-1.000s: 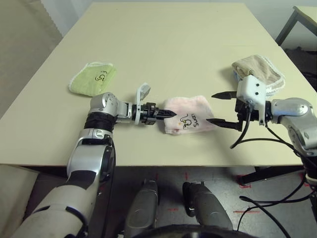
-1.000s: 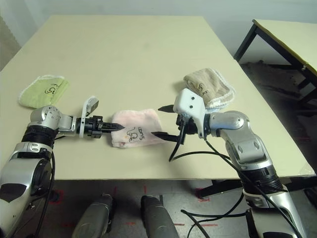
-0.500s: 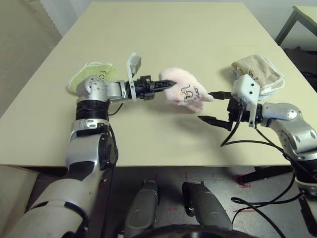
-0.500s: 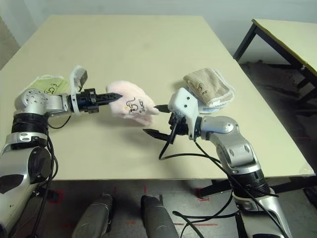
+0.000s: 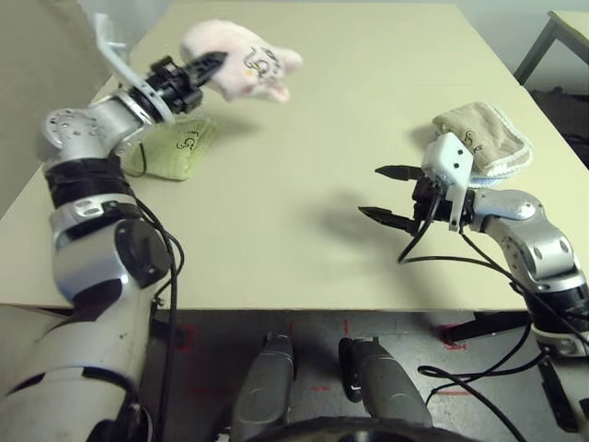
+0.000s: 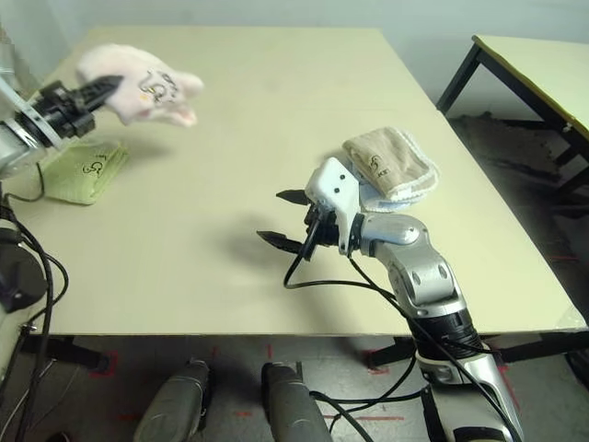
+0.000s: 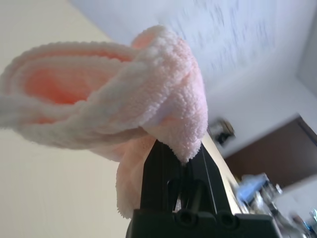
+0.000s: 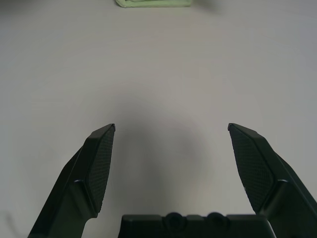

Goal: Fold the towel and set it aside.

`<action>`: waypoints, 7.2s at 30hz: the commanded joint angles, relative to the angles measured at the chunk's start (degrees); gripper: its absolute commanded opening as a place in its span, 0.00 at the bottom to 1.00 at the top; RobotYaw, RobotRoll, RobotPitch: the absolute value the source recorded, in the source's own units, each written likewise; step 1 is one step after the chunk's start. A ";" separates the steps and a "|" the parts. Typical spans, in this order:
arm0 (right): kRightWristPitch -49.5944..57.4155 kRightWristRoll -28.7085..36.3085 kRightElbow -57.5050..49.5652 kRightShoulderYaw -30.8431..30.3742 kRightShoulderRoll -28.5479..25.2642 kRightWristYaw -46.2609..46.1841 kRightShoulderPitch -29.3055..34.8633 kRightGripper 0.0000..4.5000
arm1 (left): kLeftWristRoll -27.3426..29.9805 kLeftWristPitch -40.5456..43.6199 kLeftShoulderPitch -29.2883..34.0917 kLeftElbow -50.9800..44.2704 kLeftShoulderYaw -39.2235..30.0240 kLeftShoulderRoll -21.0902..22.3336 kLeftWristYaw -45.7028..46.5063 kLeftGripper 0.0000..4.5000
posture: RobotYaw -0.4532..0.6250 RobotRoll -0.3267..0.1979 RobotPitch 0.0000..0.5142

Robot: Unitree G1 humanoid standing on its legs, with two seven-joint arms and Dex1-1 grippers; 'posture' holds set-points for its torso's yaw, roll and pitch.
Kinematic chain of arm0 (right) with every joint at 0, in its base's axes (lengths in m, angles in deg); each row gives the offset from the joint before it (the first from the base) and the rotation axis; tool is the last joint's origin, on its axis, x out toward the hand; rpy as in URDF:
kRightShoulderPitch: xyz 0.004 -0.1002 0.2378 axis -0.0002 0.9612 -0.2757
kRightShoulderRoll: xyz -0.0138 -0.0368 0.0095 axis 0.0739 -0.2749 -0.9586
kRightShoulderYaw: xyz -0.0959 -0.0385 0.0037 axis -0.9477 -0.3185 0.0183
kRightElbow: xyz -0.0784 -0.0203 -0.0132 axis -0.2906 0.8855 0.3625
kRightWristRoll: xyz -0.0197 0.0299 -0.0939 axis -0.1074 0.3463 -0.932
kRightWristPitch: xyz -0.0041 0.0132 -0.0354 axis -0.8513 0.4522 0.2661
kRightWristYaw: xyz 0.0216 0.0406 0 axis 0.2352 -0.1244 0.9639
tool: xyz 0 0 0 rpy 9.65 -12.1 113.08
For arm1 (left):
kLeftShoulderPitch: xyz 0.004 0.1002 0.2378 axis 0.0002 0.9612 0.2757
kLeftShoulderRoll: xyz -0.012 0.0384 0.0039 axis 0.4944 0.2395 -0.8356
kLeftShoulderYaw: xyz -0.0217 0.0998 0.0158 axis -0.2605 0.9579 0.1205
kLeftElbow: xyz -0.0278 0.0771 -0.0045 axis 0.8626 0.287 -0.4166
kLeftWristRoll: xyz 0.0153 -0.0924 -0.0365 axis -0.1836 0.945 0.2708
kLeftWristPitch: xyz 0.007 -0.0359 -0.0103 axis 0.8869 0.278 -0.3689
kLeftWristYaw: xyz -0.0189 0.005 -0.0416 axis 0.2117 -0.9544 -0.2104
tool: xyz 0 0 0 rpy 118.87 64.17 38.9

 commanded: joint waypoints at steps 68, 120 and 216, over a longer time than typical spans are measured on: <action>5.12 4.26 -2.70 7.10 -1.46 -5.60 4.48 1.00 | 22.17 -0.09 50.96 -51.37 -10.70 -14.39 35.86 1.00 | 0.43 0.62 0.25; 6.51 5.06 -6.73 6.95 -0.87 -7.31 7.19 1.00 | 6.24 -22.24 26.18 -13.01 -3.70 -6.44 18.44 0.01 | 0.39 0.62 0.27; -23.45 2.04 -7.08 25.49 13.68 -23.27 41.97 1.00 | -3.61 -31.20 70.27 -49.53 2.20 -7.43 5.17 1.00 | 0.41 0.62 0.32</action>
